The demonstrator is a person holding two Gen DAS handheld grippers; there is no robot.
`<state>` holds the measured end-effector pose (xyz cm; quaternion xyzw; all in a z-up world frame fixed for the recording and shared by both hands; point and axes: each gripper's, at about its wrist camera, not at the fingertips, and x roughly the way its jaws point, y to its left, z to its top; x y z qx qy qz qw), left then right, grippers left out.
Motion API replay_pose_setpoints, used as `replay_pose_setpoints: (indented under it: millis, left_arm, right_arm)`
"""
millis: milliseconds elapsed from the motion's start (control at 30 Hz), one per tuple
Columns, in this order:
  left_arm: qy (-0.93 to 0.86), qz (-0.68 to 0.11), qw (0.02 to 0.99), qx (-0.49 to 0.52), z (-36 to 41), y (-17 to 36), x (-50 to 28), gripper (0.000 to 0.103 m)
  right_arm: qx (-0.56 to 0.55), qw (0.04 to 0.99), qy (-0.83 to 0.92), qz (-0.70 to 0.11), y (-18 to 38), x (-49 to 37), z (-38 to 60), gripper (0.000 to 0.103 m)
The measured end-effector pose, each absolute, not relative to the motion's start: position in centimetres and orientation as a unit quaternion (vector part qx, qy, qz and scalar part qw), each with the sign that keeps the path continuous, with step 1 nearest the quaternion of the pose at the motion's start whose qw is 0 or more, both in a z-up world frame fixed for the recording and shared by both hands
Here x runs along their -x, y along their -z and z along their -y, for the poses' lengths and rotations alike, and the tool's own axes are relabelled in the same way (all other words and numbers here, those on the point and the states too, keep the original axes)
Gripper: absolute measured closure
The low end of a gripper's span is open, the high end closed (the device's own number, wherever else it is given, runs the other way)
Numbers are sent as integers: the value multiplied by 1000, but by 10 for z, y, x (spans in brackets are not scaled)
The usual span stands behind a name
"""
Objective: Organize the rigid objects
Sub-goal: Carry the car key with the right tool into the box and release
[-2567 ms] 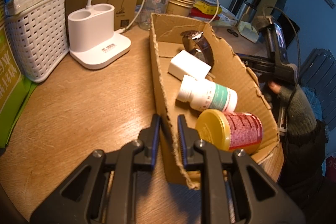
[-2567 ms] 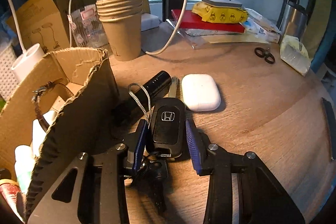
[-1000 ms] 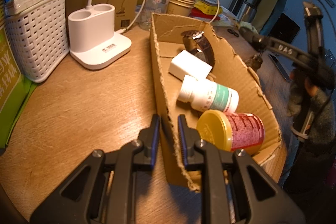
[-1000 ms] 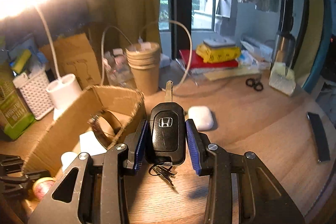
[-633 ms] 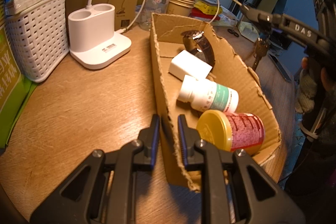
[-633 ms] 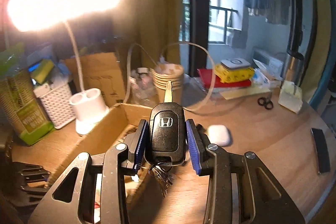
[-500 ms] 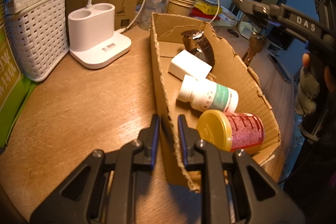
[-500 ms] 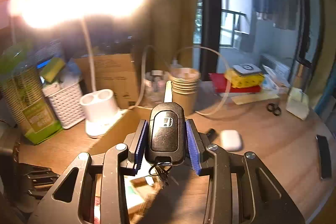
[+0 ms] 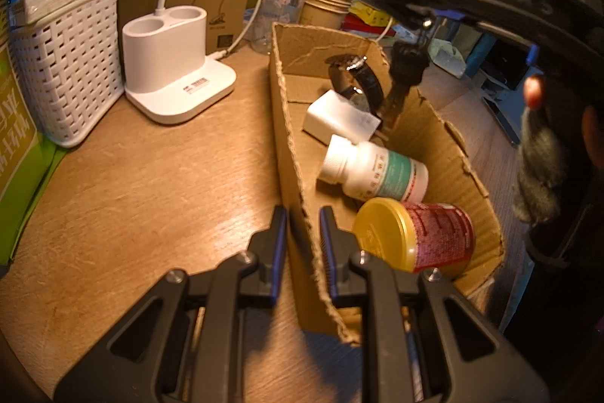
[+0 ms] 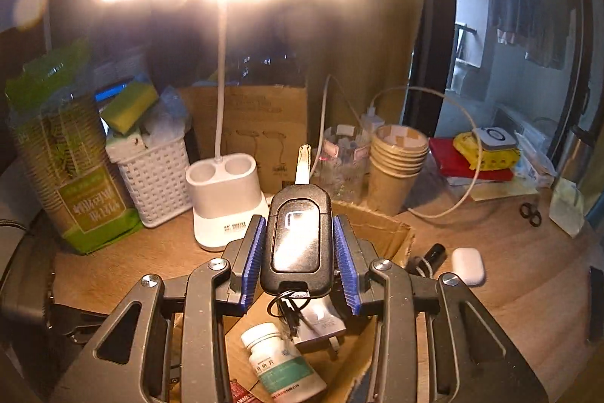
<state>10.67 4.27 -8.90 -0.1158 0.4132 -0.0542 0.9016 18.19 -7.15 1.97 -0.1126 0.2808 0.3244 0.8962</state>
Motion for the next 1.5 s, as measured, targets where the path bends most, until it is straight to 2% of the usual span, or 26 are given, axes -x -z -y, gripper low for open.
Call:
replay_pose_setpoints:
  millis: [333,667,1000,1267,1500]
  left_arm:
    - [56,-412,902,114,-41,88,-106,84]
    - [56,-411,903,114,-41,88,-104,84]
    - [56,-411,903,115,-41,87,-105,84]
    - [56,-413,902,116,-42,87,-106,84]
    - [55,-414,901,119,-43,88,-106,84]
  right_arm:
    - [177,877,-302,-329,15,-194,46,64]
    - [245,853,-307,-344,29,-189,24,64]
    - [221,858,-281,-368,31,-206,33,65]
    - [295,835,-285,-366,43,-194,11,63]
    - [244,829,-341,-370,35,-193,21,63]
